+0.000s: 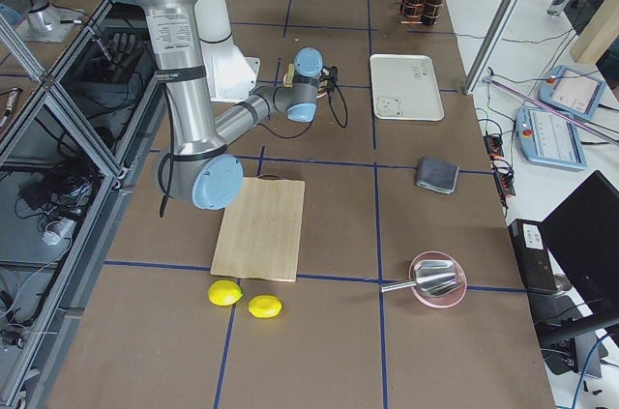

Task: Make sandwich and place on tray
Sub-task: 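Carry the bread slice over the plate and lay it on the egg, then open the right gripper and withdraw it from the sandwich while the left arm reaches in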

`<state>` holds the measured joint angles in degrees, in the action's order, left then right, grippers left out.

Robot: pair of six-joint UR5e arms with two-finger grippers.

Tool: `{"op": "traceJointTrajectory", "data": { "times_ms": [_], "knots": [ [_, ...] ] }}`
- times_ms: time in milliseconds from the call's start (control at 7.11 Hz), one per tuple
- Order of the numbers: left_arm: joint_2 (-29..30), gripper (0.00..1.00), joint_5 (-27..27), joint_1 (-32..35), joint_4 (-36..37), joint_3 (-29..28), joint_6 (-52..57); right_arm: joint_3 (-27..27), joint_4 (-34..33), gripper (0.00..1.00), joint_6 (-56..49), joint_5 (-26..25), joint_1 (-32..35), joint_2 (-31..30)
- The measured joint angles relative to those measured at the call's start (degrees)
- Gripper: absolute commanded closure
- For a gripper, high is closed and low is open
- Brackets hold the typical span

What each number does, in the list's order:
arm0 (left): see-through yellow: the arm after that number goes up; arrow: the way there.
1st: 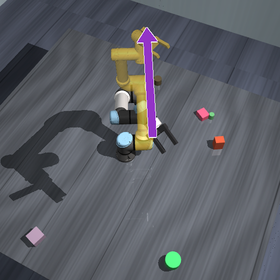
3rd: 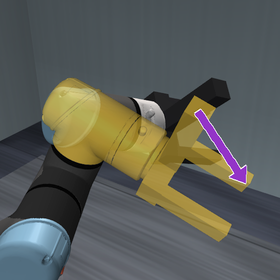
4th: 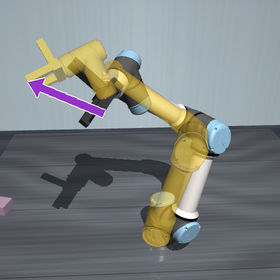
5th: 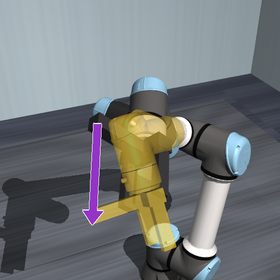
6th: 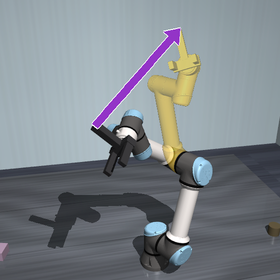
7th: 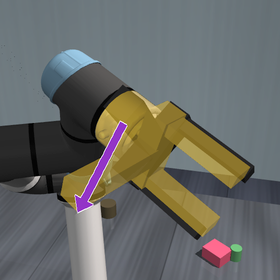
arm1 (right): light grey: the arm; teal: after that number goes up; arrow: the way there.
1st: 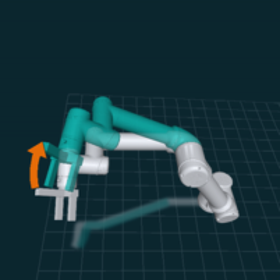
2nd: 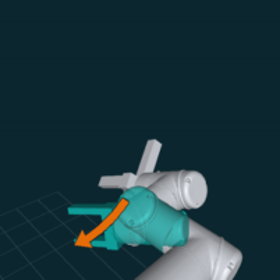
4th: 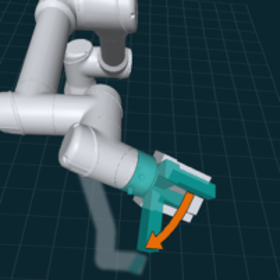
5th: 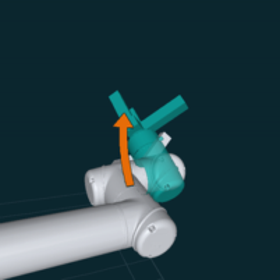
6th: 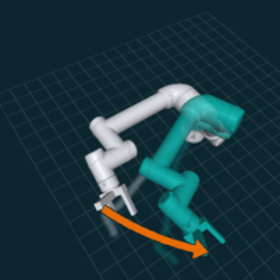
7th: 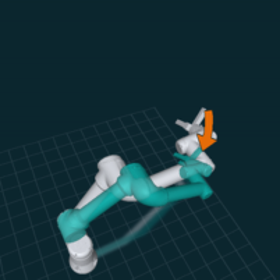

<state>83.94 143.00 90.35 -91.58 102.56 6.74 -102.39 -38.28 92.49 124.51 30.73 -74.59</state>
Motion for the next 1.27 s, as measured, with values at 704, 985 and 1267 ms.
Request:
{"op": "traceJointTrajectory", "data": {
  "times_ms": [704,985,1267],
  "knots": [
    [0.0,0.00,0.0,0.0,-0.1,0.0,0.0,6.9,-5.1,1.00,1.5,-8.0,-5.1,9.2],
    [0.1,0.00,0.2,0.0,-0.4,0.0,0.0,7.7,-5.3,0.57,1.2,-8.5,-5.1,9.1],
    [0.2,0.00,2.3,-0.6,-2.3,-0.3,-0.1,7.9,-5.4,0.00,1.0,-8.6,-5.1,8.8]
  ]
}}
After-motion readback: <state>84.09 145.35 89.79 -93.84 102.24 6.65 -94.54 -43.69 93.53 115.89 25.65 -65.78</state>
